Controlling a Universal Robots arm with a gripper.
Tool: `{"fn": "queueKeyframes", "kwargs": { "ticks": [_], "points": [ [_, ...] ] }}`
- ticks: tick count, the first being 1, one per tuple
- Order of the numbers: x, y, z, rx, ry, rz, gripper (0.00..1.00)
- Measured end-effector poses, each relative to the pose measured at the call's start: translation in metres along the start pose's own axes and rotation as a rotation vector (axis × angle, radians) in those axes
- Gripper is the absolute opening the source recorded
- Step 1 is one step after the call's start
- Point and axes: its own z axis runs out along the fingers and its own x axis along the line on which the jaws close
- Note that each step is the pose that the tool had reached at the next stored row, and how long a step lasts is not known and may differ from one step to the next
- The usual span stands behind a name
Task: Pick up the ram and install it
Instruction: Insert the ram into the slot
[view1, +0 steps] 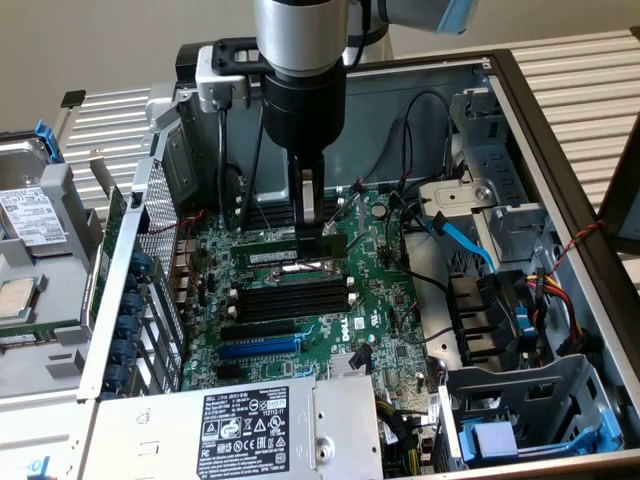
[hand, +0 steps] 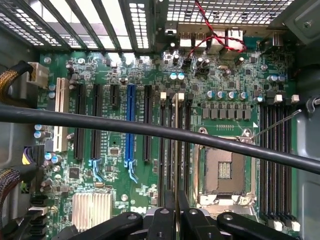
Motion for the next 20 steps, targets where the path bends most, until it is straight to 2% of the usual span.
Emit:
{"fn": "queueKeyframes", "kwargs": {
  "ticks": [4,15,20],
  "points": [
    [0.000,-0.0002,0.0026,0.0046,0.0103,0.003,0.13],
    [0.000,0.0003,0.0099,0.0058,0.0146,0.003,0.13],
    [0.000,0.0018,0.0142,0.0081,0.0147,0.006,0.13]
  ]
}}
